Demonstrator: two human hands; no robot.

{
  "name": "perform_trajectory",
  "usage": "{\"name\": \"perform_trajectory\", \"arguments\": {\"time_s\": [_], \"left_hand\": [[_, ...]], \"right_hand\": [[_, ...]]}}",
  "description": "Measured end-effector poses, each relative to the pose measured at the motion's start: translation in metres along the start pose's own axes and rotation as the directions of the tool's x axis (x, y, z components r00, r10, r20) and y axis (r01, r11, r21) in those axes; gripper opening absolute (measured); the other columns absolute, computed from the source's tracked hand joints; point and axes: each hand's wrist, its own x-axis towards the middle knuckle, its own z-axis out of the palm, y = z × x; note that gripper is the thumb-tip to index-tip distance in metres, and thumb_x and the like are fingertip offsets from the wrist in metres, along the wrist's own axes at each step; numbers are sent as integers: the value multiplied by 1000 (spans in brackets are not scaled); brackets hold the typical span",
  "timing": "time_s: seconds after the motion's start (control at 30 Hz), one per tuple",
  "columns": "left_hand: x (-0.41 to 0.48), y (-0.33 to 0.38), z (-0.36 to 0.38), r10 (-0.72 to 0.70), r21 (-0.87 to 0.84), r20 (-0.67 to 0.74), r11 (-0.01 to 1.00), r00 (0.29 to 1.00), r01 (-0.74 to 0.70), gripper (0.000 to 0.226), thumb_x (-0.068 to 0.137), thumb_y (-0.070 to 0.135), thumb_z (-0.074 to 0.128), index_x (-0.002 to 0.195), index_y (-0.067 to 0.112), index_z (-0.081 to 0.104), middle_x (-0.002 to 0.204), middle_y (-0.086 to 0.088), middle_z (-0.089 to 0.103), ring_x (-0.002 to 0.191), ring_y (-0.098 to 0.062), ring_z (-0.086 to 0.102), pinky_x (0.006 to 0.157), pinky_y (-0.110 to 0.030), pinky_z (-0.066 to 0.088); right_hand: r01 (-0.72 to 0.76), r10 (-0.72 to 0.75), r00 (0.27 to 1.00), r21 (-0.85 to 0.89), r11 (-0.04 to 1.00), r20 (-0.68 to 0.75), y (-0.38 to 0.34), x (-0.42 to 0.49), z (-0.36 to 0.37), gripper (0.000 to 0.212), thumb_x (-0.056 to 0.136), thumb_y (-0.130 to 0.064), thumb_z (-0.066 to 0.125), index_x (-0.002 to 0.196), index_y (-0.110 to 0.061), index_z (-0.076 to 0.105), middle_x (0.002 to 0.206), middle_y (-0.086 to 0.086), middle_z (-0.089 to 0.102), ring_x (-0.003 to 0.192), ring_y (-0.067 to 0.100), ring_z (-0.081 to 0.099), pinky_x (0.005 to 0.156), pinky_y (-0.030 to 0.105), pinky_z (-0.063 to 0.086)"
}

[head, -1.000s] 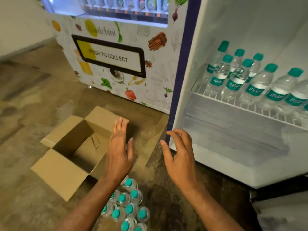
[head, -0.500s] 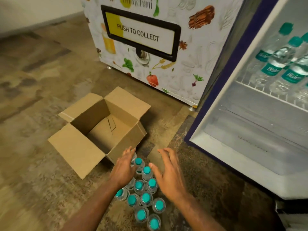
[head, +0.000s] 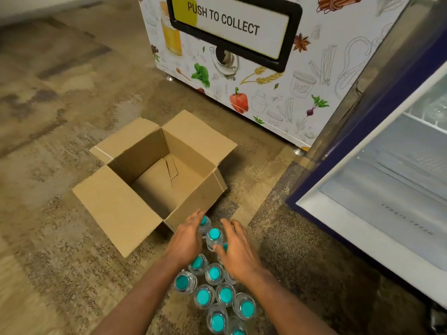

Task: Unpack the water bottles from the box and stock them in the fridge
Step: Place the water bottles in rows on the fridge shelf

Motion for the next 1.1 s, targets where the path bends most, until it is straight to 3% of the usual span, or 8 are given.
{"name": "perform_trajectory", "arguments": {"time_s": [0.1, 0.17, 0.33, 0.47, 0.57, 0.8, 0.97, 1.1], "left_hand": [[12, -3, 0, -11, -54, 40, 998, 999, 14, 57, 104, 21, 59, 156, 27, 39, 159, 2, 46, 140, -17, 50, 119, -41, 42], [20, -3, 0, -22, -85, 38, 996, 999, 25, 52, 102, 22, 64, 151, 24, 48, 149, 2, 57, 131, -14, 57, 112, -38, 49], [29, -7, 3, -82, -159, 22, 984, 996, 84, 46, 96, 18, 73, 140, 22, 61, 136, 3, 67, 114, -7, 61, 99, -24, 50], [39, -11, 5, -132, -241, 77, 959, 988, 147, 49, 93, 18, 77, 139, 24, 62, 137, 5, 66, 111, -6, 59, 97, -25, 49], [47, -11, 4, -128, -258, 141, 952, 982, 162, 52, 93, 18, 76, 142, 25, 59, 137, 4, 64, 99, 2, 58, 92, -25, 48], [51, -16, 5, -127, -313, 196, 932, 972, 184, 45, 98, 36, 70, 140, 27, 58, 133, 8, 65, 113, -7, 61, 94, -28, 52], [48, -4, -3, -104, -448, 132, 881, 986, 153, 51, 93, 51, 66, 138, 28, 58, 132, 11, 65, 118, -8, 61, 103, -37, 53], [49, 30, -22, -45, -559, 20, 828, 999, 49, 33, 94, 48, 60, 125, 37, 58, 122, 16, 65, 112, 0, 64, 83, -16, 53]], "right_hand": [[-23, 22, 997, 0, 1000, 76, -5, 18, 8, 70, 93, -30, 63, 151, -23, 25, 152, 3, 35, 140, 19, 33, 113, 35, 34], [-53, 55, 992, -22, 998, 110, -5, 28, 14, 67, 92, -29, 65, 149, -21, 31, 147, 2, 43, 135, 20, 40, 111, 35, 38], [-156, 161, 979, -48, 987, 129, -1, 42, 29, 54, 88, -28, 71, 136, -24, 48, 125, 1, 62, 113, 18, 60, 93, 34, 53], [-200, 200, 972, -13, 980, 121, 0, 48, 39, 54, 84, -36, 74, 132, -29, 52, 122, -3, 64, 108, 15, 62, 88, 34, 55], [-258, 248, 957, 48, 965, 152, 1, 51, 45, 51, 81, -40, 76, 127, -31, 55, 116, -5, 66, 102, 14, 63, 85, 35, 56], [-316, 275, 941, 218, 923, 199, 7, 54, 41, 43, 86, -42, 70, 126, -37, 56, 107, -11, 68, 96, 9, 63, 85, 36, 56], [-293, 268, 956, 410, 864, 119, 13, 53, 20, 37, 86, -43, 69, 121, -31, 60, 101, -13, 68, 93, 6, 63, 82, 33, 55], [-251, 301, 953, 640, 727, 32, 20, 53, -17, 32, 86, -44, 71, 112, -25, 65, 96, -9, 71, 90, 5, 67, 85, 35, 58]]}}
